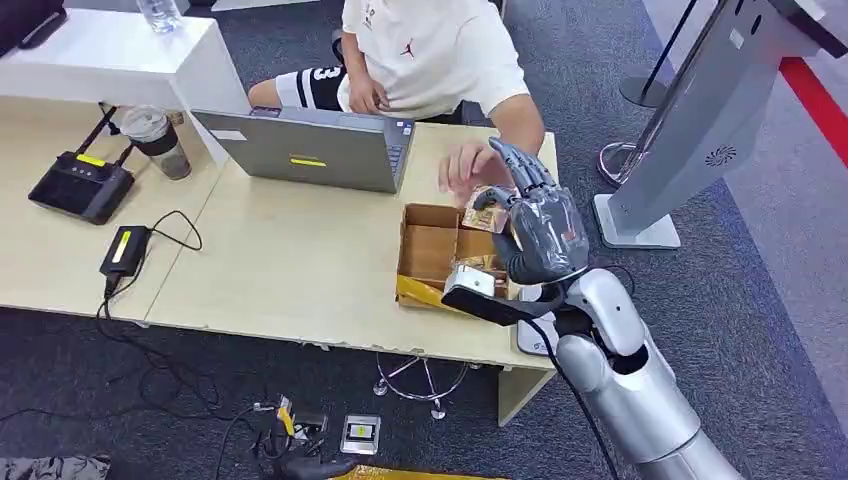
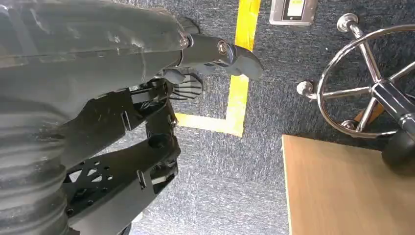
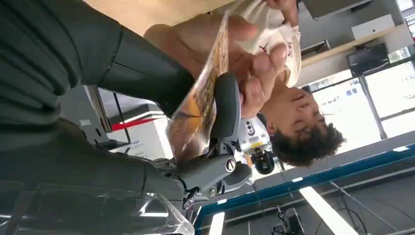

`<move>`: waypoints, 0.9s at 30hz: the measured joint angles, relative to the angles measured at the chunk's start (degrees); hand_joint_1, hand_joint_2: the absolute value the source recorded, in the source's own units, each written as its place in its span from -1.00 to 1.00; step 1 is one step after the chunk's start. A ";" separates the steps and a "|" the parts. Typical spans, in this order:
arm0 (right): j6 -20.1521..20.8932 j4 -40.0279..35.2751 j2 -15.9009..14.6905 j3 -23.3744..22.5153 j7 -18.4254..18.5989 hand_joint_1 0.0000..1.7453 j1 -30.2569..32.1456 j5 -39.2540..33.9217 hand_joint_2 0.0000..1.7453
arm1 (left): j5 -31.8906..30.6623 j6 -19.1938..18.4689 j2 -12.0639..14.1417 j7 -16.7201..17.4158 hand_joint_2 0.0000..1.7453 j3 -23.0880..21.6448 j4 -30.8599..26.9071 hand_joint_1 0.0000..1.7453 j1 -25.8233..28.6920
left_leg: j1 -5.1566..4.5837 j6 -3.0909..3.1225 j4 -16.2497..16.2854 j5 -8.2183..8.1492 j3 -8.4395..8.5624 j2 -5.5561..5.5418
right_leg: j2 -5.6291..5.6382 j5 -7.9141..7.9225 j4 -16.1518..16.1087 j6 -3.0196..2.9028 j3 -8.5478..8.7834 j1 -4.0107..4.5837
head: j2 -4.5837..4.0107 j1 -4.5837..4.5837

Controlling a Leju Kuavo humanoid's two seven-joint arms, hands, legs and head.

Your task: Pass the card to the sensor for recognition and then transmit it.

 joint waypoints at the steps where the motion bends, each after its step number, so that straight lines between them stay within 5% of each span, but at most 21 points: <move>1: 0.00 0.02 0.00 0.00 0.00 1.00 0.00 0.00 1.00 | 0.00 -0.02 0.00 0.00 1.00 0.00 0.00 -1.00 0.00 | 0.00 0.00 0.00 0.00 0.00 0.00 | 0.00 0.00 0.00 0.00 0.00 0.00 | 0.00 0.00; 11: -4.51 2.95 -0.02 -0.98 0.46 1.00 0.23 -1.64 1.00 | -0.04 0.15 0.02 0.00 1.00 0.00 0.00 -1.00 0.00 | 0.00 0.00 0.00 0.00 0.00 0.00 | 0.00 0.00 -0.01 0.00 -0.01 0.00 | 0.00 0.00; 27: -13.99 22.27 -0.68 -8.54 -1.18 1.00 0.18 -10.42 1.00 | 0.85 2.31 0.15 -0.20 1.00 0.11 0.00 -1.00 0.75 | 0.00 -0.03 0.00 -0.02 -0.03 0.00 | 0.00 0.00 -0.01 0.00 -0.03 0.00 | 0.00 -0.02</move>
